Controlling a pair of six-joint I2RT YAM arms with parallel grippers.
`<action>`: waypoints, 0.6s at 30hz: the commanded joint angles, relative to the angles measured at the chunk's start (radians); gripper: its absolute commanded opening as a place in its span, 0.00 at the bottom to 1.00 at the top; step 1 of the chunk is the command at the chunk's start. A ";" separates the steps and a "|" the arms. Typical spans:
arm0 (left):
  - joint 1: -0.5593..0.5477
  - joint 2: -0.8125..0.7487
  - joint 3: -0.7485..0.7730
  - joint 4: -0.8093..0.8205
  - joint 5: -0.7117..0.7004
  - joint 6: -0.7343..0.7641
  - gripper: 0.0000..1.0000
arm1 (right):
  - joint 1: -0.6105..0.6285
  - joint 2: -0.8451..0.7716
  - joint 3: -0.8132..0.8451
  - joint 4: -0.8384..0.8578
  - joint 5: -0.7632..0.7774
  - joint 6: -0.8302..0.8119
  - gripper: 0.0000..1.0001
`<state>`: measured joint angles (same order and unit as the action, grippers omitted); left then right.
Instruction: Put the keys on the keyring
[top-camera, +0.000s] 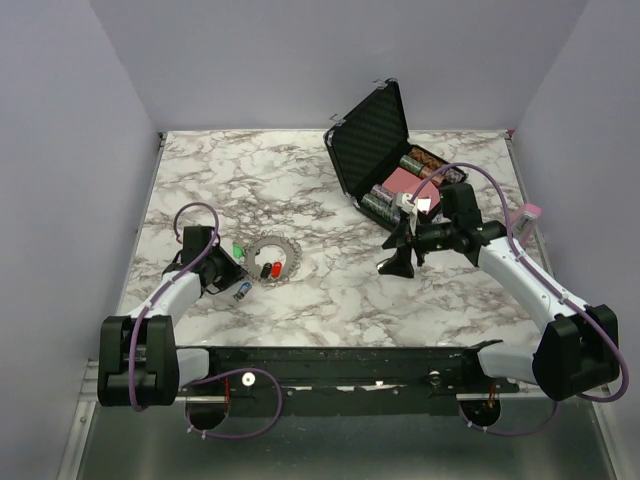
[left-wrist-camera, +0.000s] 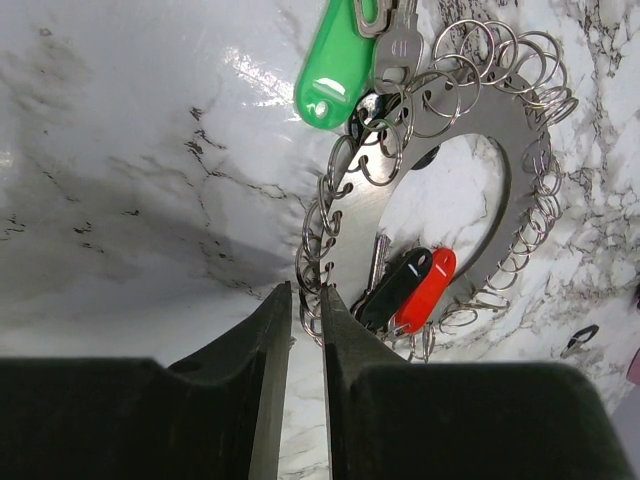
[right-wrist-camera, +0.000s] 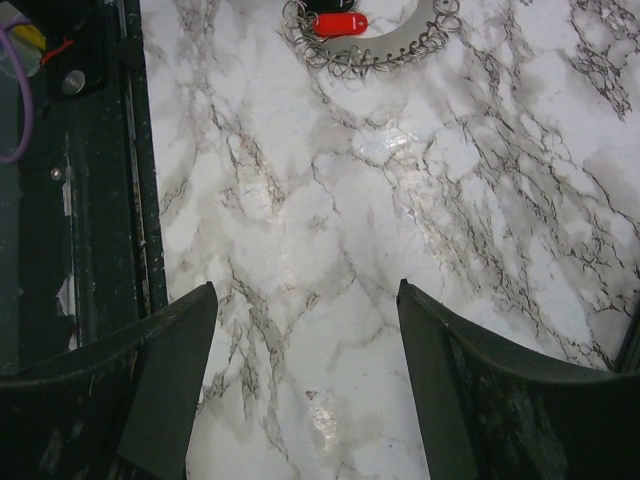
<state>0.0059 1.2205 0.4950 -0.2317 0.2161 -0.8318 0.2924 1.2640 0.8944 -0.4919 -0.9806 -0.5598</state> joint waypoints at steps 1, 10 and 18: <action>-0.003 -0.004 0.016 -0.011 -0.017 -0.042 0.27 | -0.002 -0.018 0.015 -0.020 -0.004 -0.014 0.81; -0.047 -0.003 0.011 -0.009 -0.030 -0.107 0.29 | -0.002 -0.018 0.018 -0.030 -0.007 -0.020 0.81; -0.057 0.011 0.037 -0.037 -0.084 -0.121 0.28 | -0.002 -0.022 0.021 -0.037 -0.009 -0.026 0.81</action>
<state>-0.0433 1.2209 0.4988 -0.2386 0.1837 -0.9302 0.2924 1.2621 0.8944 -0.5026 -0.9806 -0.5701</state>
